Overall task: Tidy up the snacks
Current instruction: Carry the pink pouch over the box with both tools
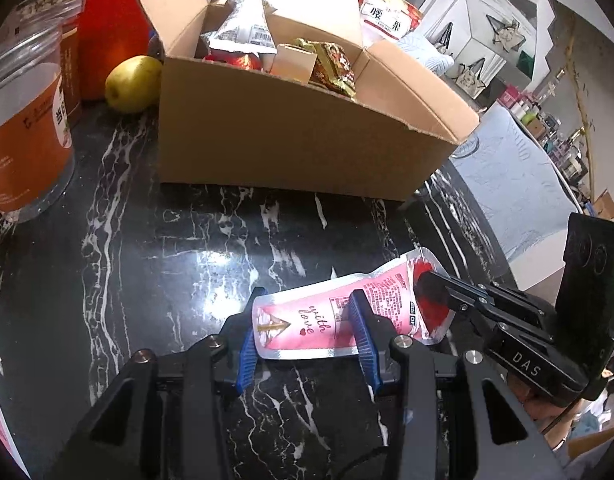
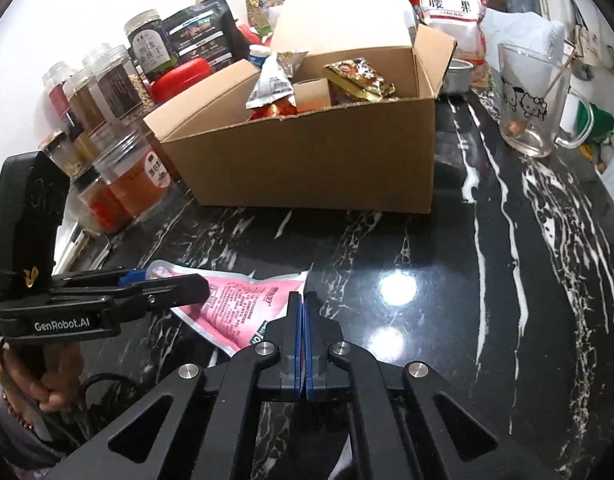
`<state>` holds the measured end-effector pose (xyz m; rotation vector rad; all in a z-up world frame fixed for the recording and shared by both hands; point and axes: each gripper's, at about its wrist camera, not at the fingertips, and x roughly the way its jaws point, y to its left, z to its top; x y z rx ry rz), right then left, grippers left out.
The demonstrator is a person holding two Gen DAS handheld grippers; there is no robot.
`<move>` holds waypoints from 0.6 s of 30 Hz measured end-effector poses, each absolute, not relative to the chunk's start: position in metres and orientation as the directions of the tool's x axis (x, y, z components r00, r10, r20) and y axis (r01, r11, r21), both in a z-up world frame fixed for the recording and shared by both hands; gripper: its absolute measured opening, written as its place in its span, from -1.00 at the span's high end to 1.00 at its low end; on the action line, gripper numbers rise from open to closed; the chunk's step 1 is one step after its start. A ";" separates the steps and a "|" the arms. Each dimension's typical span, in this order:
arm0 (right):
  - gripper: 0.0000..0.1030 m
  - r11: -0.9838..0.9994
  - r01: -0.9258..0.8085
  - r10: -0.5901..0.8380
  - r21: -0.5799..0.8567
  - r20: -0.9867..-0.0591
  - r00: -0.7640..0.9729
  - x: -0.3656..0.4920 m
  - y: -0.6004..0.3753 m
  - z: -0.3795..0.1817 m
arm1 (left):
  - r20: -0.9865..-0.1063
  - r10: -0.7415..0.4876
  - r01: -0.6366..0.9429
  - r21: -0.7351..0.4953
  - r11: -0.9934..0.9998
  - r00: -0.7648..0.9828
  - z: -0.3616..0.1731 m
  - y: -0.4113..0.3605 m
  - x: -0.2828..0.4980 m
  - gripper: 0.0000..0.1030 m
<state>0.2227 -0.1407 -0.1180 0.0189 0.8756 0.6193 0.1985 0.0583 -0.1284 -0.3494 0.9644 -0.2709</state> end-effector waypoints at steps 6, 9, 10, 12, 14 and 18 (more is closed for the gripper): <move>0.97 0.825 -0.504 0.517 0.254 -0.699 0.495 0.222 -0.138 -0.105 | -0.735 -0.353 0.091 -0.372 0.924 0.579 -0.108 0.056 0.198 0.20; 0.97 0.826 -0.504 0.521 0.252 -0.683 0.512 0.222 -0.138 -0.095 | -0.723 -0.353 0.104 -0.366 0.925 0.594 -0.096 0.056 0.200 0.20; 0.97 0.826 -0.505 0.523 0.252 -0.677 0.518 0.222 -0.138 -0.091 | -0.718 -0.354 0.107 -0.366 0.924 0.600 -0.091 0.056 0.200 0.20; 0.97 0.825 -0.508 0.527 0.249 -0.665 0.529 0.222 -0.137 -0.084 | -0.709 -0.354 0.112 -0.365 0.924 0.610 -0.084 0.057 0.201 0.20; 0.97 0.823 -0.514 0.530 0.243 -0.653 0.541 0.222 -0.136 -0.076 | -0.695 -0.355 0.122 -0.362 0.924 0.626 -0.073 0.057 0.202 0.20; 0.97 0.820 -0.526 0.535 0.225 -0.630 0.563 0.224 -0.134 -0.058 | -0.669 -0.358 0.136 -0.362 0.922 0.651 -0.056 0.058 0.205 0.20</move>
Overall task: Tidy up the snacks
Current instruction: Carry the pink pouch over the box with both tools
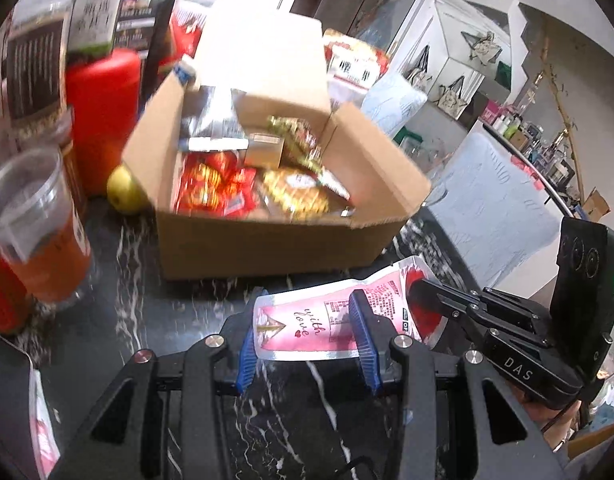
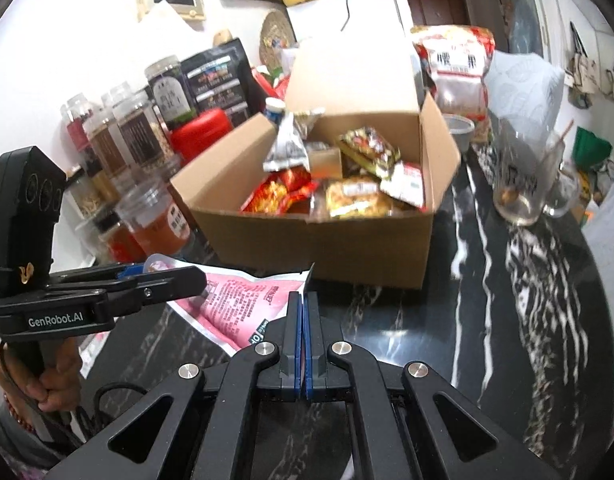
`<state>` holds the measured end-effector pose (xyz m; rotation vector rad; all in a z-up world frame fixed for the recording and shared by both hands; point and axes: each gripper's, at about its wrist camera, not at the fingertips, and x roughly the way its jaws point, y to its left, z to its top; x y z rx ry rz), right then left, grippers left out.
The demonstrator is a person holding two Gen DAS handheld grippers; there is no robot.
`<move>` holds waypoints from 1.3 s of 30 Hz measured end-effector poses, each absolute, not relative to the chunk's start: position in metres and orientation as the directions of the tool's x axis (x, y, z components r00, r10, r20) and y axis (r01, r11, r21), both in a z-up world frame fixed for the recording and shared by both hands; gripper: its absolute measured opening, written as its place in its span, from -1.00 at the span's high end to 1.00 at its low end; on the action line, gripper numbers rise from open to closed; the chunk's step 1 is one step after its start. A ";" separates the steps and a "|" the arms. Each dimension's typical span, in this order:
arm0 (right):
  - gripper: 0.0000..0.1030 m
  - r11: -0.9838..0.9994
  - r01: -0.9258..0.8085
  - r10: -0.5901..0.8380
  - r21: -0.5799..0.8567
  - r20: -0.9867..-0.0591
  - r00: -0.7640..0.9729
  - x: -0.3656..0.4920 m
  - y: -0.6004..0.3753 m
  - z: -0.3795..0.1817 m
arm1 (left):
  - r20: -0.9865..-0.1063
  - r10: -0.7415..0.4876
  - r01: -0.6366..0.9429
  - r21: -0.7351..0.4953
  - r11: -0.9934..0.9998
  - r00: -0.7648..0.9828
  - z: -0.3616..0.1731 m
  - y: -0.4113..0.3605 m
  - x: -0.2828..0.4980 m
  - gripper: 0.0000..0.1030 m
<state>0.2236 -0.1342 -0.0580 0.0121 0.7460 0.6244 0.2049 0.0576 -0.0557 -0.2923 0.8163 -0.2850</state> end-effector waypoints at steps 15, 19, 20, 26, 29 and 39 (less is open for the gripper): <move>0.97 0.810 -0.569 0.542 0.142 -0.551 0.634 0.249 -0.126 0.005 | -0.571 -0.325 0.184 -0.291 0.939 0.754 0.010 0.058 0.227 0.20; 0.97 0.807 -0.577 0.546 0.124 -0.527 0.651 0.263 -0.124 0.018 | -0.545 -0.315 0.190 -0.274 0.943 0.777 0.024 0.058 0.241 0.20; 0.97 0.807 -0.578 0.546 0.121 -0.524 0.653 0.267 -0.123 0.020 | -0.539 -0.315 0.192 -0.273 0.943 0.781 0.027 0.058 0.245 0.20; 0.97 0.808 -0.582 0.544 0.092 -0.497 0.676 0.290 -0.122 0.033 | -0.511 -0.314 0.209 -0.254 0.944 0.800 0.040 0.058 0.267 0.20; 0.97 0.809 -0.582 0.544 0.083 -0.481 0.687 0.304 -0.122 0.038 | -0.495 -0.313 0.217 -0.242 0.946 0.811 0.047 0.058 0.282 0.20; 0.97 0.808 -0.583 0.548 0.091 -0.483 0.683 0.350 -0.117 0.031 | -0.485 -0.324 0.244 -0.222 0.944 0.812 0.044 0.056 0.332 0.20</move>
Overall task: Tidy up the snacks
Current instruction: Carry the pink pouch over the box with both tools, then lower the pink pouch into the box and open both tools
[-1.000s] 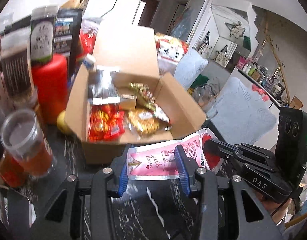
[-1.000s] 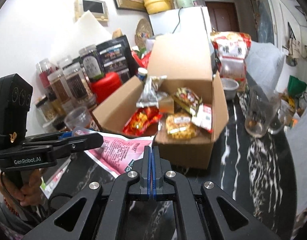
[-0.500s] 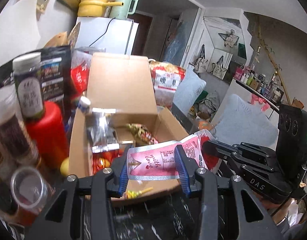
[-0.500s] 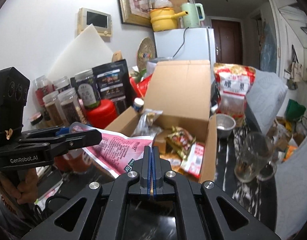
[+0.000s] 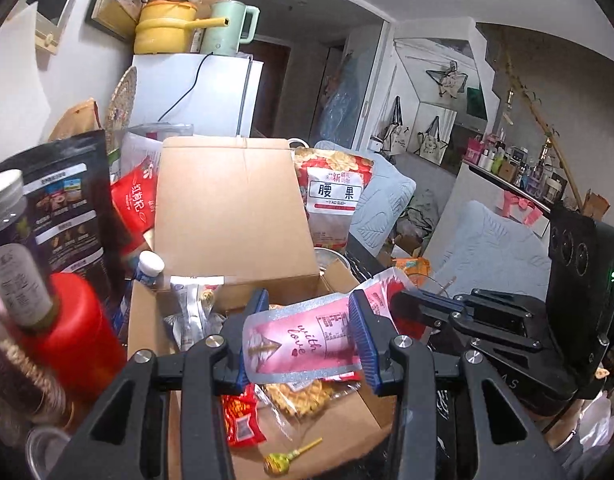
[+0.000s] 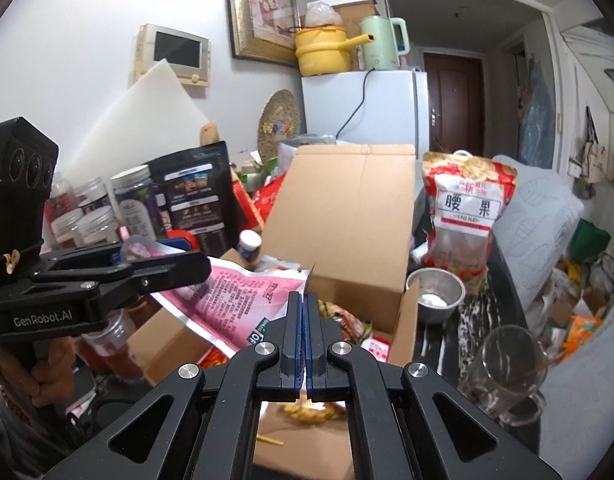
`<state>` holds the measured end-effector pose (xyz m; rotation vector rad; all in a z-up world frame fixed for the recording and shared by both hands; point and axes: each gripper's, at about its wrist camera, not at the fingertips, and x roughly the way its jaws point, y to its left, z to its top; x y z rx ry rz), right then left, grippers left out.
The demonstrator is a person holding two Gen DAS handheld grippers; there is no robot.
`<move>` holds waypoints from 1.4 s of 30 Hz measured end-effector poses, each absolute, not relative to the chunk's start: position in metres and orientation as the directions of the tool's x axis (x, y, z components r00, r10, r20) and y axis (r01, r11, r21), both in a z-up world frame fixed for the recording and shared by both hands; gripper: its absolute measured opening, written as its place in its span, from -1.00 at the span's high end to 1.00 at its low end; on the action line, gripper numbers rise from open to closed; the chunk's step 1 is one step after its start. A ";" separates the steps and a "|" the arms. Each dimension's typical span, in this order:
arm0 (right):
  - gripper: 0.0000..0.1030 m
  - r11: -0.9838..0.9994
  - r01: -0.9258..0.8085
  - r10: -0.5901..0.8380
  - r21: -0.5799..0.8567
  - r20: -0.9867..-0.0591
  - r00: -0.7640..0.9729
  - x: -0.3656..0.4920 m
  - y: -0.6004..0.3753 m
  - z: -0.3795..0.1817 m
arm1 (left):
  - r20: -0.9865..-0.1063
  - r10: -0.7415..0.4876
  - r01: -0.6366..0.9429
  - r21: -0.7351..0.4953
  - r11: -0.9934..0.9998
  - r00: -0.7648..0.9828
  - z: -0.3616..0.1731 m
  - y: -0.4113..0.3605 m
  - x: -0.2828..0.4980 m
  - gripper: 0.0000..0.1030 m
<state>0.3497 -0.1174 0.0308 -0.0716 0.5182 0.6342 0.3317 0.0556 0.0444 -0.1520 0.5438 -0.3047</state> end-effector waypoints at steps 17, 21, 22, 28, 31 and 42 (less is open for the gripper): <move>0.97 0.810 -0.569 0.533 0.142 -0.582 0.614 0.408 -0.105 -0.023 | -0.612 -0.268 0.184 -0.198 0.963 0.745 -0.013 0.061 0.387 0.20; 0.97 0.823 -0.557 0.500 0.114 -0.612 0.613 0.411 -0.100 -0.030 | -0.627 -0.246 0.186 -0.162 0.969 0.739 -0.019 0.053 0.386 0.20; 0.97 0.824 -0.556 0.495 0.111 -0.619 0.610 0.411 -0.099 -0.032 | -0.632 -0.241 0.185 -0.155 0.970 0.737 -0.020 0.052 0.387 0.20; 0.97 0.829 -0.553 0.467 0.086 -0.652 0.598 0.411 -0.093 -0.041 | -0.670 -0.227 0.143 -0.179 0.973 0.707 -0.035 0.058 0.397 0.20; 0.97 0.837 -0.544 0.440 0.061 -0.667 0.601 0.412 -0.088 -0.046 | -0.682 -0.222 0.138 -0.176 0.975 0.697 -0.040 0.058 0.400 0.20; 0.97 0.853 -0.522 0.350 -0.026 -0.712 0.608 0.415 -0.076 -0.059 | -0.740 -0.198 0.132 -0.147 0.980 0.642 -0.058 0.052 0.409 0.19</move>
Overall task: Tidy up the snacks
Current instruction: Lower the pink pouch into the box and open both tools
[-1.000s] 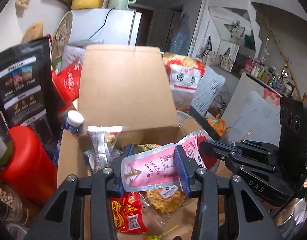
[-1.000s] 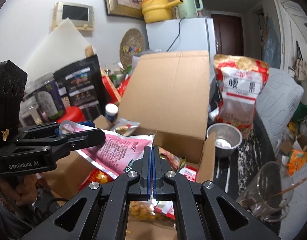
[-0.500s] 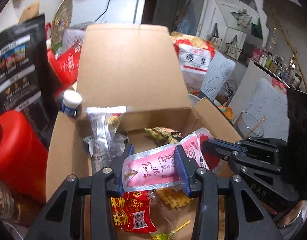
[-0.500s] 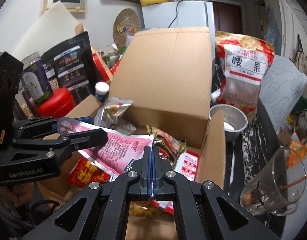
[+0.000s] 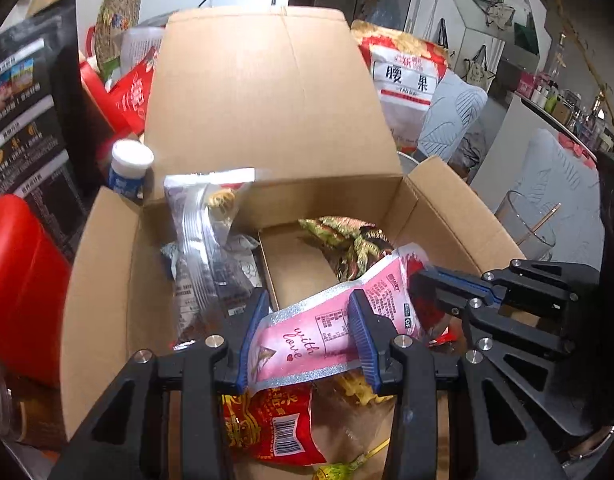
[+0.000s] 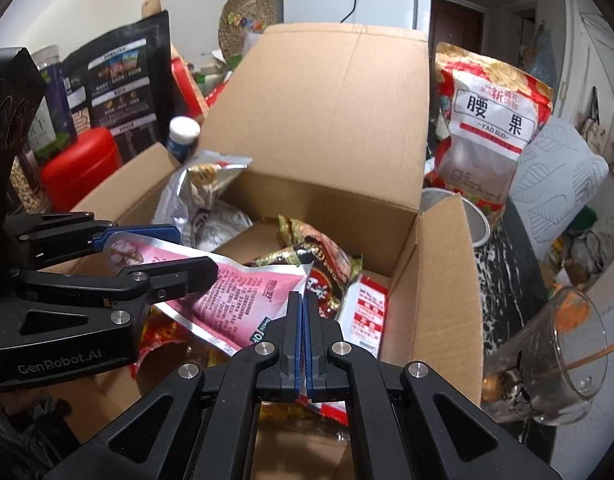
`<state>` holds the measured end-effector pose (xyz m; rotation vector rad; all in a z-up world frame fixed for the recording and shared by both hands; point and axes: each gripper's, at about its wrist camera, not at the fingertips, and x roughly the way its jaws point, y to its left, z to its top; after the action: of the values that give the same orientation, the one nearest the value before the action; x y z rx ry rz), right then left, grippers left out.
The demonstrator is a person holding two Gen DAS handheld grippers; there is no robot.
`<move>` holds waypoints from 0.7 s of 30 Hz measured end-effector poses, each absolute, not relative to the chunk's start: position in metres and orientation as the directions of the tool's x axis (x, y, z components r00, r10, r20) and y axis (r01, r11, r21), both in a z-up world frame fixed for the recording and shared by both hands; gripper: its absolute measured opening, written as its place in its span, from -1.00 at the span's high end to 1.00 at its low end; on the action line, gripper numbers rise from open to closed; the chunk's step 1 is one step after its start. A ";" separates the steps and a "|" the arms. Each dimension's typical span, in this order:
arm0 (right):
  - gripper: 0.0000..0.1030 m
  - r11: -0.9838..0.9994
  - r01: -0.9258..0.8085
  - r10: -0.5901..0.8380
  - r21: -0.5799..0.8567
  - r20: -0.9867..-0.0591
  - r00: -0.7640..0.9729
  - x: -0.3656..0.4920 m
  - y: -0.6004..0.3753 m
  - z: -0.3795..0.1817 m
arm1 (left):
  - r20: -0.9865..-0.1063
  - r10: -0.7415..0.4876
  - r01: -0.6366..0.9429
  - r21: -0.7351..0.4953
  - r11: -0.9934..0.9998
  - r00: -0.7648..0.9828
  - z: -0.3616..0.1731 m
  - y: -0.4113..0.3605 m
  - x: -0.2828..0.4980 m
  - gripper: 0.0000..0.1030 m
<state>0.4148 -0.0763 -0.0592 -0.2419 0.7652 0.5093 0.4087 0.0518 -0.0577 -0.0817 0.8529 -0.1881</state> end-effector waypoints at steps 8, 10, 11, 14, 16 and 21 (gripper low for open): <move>0.93 0.855 -0.517 0.329 -0.042 -0.727 0.603 0.416 -0.075 -0.060 | -0.765 -0.184 0.118 -0.142 0.983 0.617 -0.063 0.050 0.410 0.20; 0.93 0.857 -0.513 0.318 -0.050 -0.732 0.602 0.416 -0.074 -0.060 | -0.781 -0.166 0.113 -0.123 0.986 0.602 -0.064 0.048 0.410 0.20; 0.93 0.858 -0.510 0.309 -0.060 -0.733 0.607 0.416 -0.074 -0.060 | -0.789 -0.156 0.110 -0.112 0.988 0.594 -0.065 0.047 0.410 0.20; 0.83 0.861 -0.503 0.293 -0.077 -0.733 0.614 0.416 -0.074 -0.058 | -0.798 -0.148 0.108 -0.104 0.989 0.584 -0.067 0.044 0.407 0.20; 0.68 0.865 -0.496 0.292 -0.074 -0.730 0.618 0.414 -0.076 -0.056 | -0.809 -0.126 0.103 -0.082 0.991 0.574 -0.069 0.042 0.405 0.20; 0.67 0.871 -0.483 0.277 -0.085 -0.727 0.628 0.407 -0.079 -0.050 | -0.824 -0.064 0.064 -0.034 0.997 0.563 -0.068 0.044 0.398 0.03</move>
<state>0.4074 -0.0787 -0.0501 -0.2848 0.7784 0.4428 0.3980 0.0444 -0.0684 -0.0001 0.9693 -0.0750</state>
